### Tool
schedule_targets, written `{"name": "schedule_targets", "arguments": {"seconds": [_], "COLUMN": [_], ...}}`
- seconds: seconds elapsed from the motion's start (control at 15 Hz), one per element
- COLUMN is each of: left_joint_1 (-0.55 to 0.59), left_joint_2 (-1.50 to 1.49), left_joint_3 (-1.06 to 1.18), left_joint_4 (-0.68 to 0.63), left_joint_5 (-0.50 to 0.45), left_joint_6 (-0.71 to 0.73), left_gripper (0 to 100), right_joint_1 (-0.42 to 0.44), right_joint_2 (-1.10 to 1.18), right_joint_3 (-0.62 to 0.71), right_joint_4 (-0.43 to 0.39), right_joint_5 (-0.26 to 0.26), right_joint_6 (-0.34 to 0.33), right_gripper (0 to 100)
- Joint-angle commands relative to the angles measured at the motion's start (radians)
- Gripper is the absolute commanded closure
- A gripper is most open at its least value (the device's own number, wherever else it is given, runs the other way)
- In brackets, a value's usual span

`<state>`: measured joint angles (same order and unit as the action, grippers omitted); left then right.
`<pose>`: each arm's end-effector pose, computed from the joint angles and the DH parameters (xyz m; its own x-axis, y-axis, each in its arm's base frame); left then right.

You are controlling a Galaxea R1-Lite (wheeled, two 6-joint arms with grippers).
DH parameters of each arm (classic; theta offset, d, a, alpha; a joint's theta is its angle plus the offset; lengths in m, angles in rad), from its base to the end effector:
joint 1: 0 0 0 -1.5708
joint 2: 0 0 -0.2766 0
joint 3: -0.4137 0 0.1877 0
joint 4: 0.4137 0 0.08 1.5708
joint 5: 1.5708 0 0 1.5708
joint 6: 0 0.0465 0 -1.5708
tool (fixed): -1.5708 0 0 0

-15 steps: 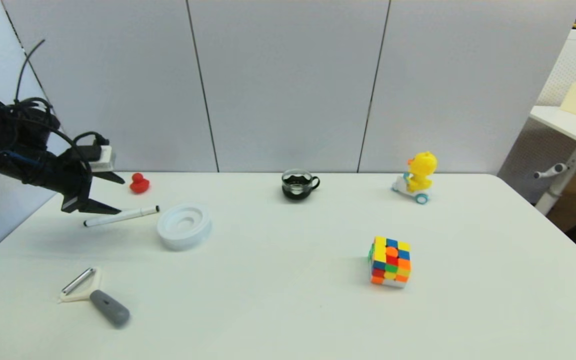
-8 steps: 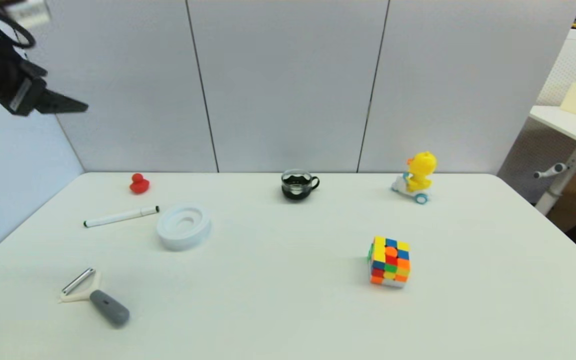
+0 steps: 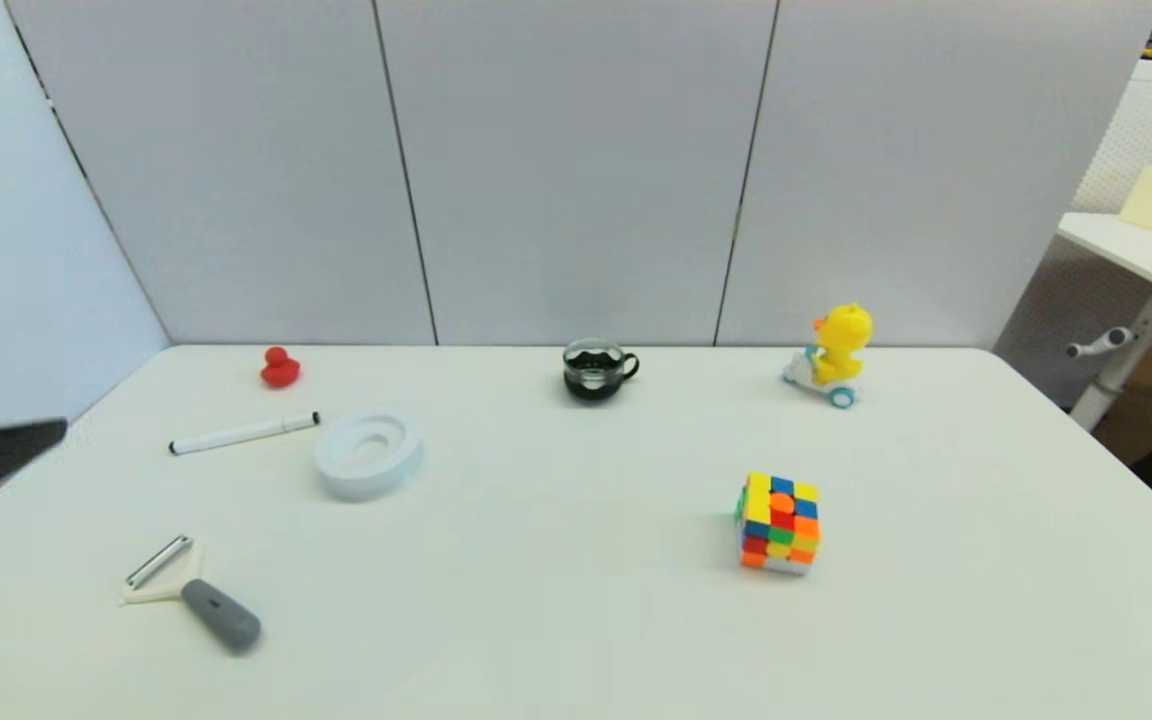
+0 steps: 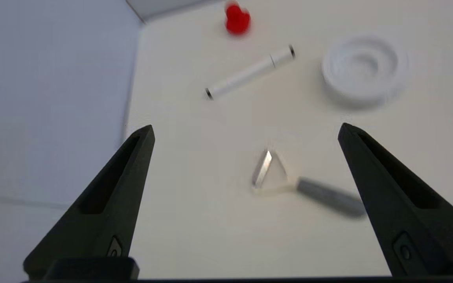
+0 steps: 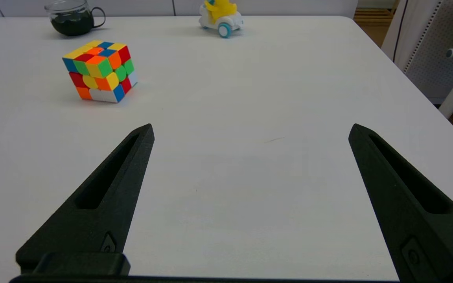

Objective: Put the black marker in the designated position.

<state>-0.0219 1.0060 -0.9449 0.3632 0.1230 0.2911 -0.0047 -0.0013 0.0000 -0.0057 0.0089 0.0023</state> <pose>0.1432 0.0026 0.2465 0.9069 0.1029 -0.4086 0.0319 0.9502 0.3099 0.0217 0.0003 0.0762 1.0000 0.0042 0.0070 -0.0042 1.0000 0.0022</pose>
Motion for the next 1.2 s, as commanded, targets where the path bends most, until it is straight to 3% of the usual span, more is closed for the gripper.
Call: {"name": "schedule_targets", "arguments": {"seconds": [0.07, 0.47, 0.53, 0.67, 1.2], "left_joint_1": [-0.035, 0.025, 0.023, 0.023, 0.023], "left_joint_2": [-0.432, -0.845, -0.931, -1.007, -1.006], "left_joint_3": [0.693, 0.945, 0.939, 0.937, 0.943], "left_joint_4": [-0.438, -0.408, -0.343, -0.342, -0.362], "left_joint_5": [-0.095, -0.190, -0.181, -0.163, -0.152], "left_joint_6": [-0.052, -0.130, -0.141, -0.168, -0.253], "left_gripper": [0, 0, 0, 0, 0], "right_joint_1": [0.000, 0.000, 0.000, 0.000, 0.000], "right_joint_2": [0.001, 0.001, 0.001, 0.001, 0.001], "right_joint_3": [0.000, 0.000, 0.000, 0.000, 0.000], "right_joint_4": [0.000, 0.000, 0.000, 0.000, 0.000], "right_joint_5": [0.000, 0.000, 0.000, 0.000, 0.000], "right_joint_6": [0.001, 0.001, -0.001, 0.001, 0.001], "right_gripper": [0, 0, 0, 0, 0]}}
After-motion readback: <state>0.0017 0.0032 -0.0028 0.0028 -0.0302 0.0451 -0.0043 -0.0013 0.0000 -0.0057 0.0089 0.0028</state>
